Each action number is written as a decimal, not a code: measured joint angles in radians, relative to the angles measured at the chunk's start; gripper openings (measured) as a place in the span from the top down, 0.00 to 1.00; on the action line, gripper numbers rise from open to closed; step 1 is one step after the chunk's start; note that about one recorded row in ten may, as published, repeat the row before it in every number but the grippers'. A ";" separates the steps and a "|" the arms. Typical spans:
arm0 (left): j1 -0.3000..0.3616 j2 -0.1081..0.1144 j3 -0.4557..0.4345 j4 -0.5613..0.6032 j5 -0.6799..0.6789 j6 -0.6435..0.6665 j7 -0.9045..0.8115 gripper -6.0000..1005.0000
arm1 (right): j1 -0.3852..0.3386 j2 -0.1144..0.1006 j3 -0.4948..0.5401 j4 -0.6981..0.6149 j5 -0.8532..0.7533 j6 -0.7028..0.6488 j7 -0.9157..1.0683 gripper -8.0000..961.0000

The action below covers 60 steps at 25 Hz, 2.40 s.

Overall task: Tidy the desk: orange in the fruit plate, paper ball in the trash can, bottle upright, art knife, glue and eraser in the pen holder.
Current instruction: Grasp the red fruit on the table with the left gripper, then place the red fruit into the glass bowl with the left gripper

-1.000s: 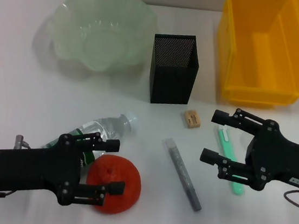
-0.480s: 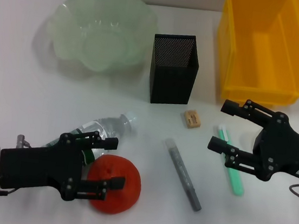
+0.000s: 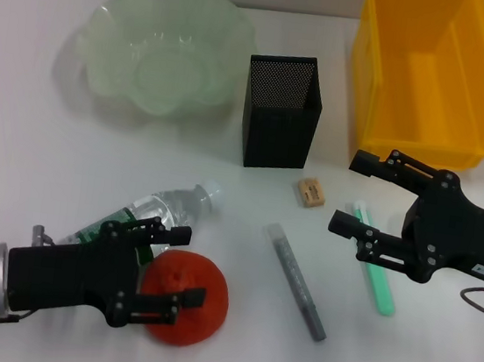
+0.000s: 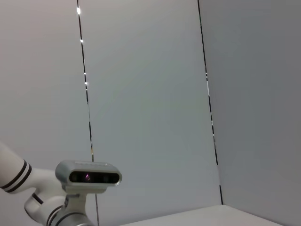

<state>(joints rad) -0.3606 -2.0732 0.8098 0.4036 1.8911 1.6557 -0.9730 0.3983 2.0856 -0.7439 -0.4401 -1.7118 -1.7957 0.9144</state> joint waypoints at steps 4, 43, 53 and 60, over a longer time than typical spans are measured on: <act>-0.005 0.000 -0.005 -0.047 0.000 -0.012 0.065 0.19 | 0.002 0.001 0.000 0.000 0.000 0.002 0.000 0.20; 0.002 0.001 -0.011 -0.069 0.000 -0.115 0.103 0.67 | 0.013 -0.001 0.000 0.014 0.025 0.007 0.000 0.20; -0.056 0.001 -0.028 -0.025 -0.085 -0.015 0.093 0.81 | 0.012 -0.001 0.000 0.034 0.032 0.010 -0.003 0.20; -0.104 0.000 -0.028 0.022 -0.260 -0.035 0.088 0.85 | 0.011 0.000 0.000 0.056 0.042 0.006 -0.008 0.20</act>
<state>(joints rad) -0.4642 -2.0729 0.7823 0.4258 1.6314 1.6210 -0.8848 0.4093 2.0854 -0.7439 -0.3839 -1.6702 -1.7900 0.9062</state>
